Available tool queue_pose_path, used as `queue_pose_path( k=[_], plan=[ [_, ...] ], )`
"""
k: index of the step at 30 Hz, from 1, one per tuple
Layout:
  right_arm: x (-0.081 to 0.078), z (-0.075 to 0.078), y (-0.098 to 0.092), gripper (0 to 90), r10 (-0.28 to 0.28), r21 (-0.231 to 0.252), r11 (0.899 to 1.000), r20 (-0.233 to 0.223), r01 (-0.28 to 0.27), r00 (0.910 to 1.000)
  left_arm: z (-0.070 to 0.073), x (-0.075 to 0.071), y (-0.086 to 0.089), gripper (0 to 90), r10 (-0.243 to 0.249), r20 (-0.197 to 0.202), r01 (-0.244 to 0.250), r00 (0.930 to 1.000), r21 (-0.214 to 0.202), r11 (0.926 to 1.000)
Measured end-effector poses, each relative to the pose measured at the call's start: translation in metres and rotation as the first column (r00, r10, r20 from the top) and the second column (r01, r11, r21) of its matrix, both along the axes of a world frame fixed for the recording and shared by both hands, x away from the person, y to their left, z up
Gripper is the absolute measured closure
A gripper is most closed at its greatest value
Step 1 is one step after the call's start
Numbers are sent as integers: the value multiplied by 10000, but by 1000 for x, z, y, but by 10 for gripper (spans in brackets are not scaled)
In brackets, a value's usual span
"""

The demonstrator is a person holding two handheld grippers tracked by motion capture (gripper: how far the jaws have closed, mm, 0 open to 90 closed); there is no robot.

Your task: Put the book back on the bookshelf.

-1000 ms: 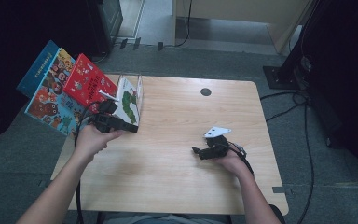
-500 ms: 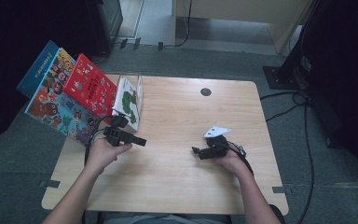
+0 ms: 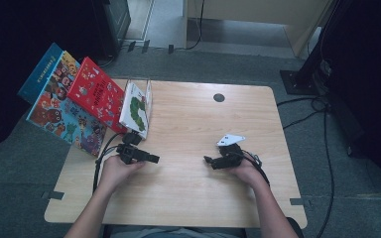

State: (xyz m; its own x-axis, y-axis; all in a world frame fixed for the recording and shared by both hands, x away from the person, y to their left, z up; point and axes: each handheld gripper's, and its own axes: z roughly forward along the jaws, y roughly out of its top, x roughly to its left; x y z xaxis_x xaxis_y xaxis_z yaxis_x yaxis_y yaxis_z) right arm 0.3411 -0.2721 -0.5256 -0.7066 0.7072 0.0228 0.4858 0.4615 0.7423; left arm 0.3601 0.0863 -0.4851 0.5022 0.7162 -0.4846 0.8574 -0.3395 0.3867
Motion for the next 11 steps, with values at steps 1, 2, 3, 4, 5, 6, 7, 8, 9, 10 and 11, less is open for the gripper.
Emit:
queue_pose_path(
  k=[1, 2, 3, 4, 5, 6, 7, 8, 9, 10, 11],
  plan=[
    [0, 0, 0, 177, -1, -5, 10000, 11, 1, 10000, -1, -1, 0, 412, 6, 8, -6, 10000, -107, 9999],
    [0, 0, 0, 177, 5, -22, 10000, 13, -5, 10000, -2, -1, -1, 412, 12, 14, -12, 10000, -128, 9999],
    [0, 0, 0, 177, -9, -15, 10000, -13, 9, 10000, -3, -2, -1, 412, 41, 37, -41, 10000, -77, 10000],
    [0, 0, 0, 177, -11, -18, 10000, -12, 11, 10000, -4, -2, -1, 411, 12, 65, -11, 10000, -45, 10000],
    [0, 0, 0, 177, -17, -12, 10000, -10, 17, 10000, -5, -2, -2, 410, -17, 74, 18, 10000, -36, 10000],
    [0, 0, 0, 177, -9, -19, 10000, -9, 9, 10000, -6, -2, -2, 410, -81, 78, 81, 9999, 14, 10000],
    [0, 0, 0, 177, -9, -19, 10000, -9, 9, 10000, -6, -3, -3, 409, -120, 29, 119, 9999, 58, 9999],
    [0, 0, 0, 177, -10, -17, 10000, -14, 10, 10000, -7, -3, -3, 407, -184, 41, 183, 9998, 113, 9998],
    [0, 0, 0, 177, -12, -16, 10000, -13, 12, 10000, -7, -3, -3, 407, -197, 76, 196, 9998, 138, 9997],
    [0, 0, 0, 177, -8, -18, 10000, -18, 8, 10000, -7, -3, -2, 407, -156, 73, 155, 9999, 109, 9998],
    [0, 0, 0, 177, -11, -19, 10000, -11, 11, 10000, -7, -3, -2, 407, -141, 67, 140, 9999, 58, 9999]
  ],
)
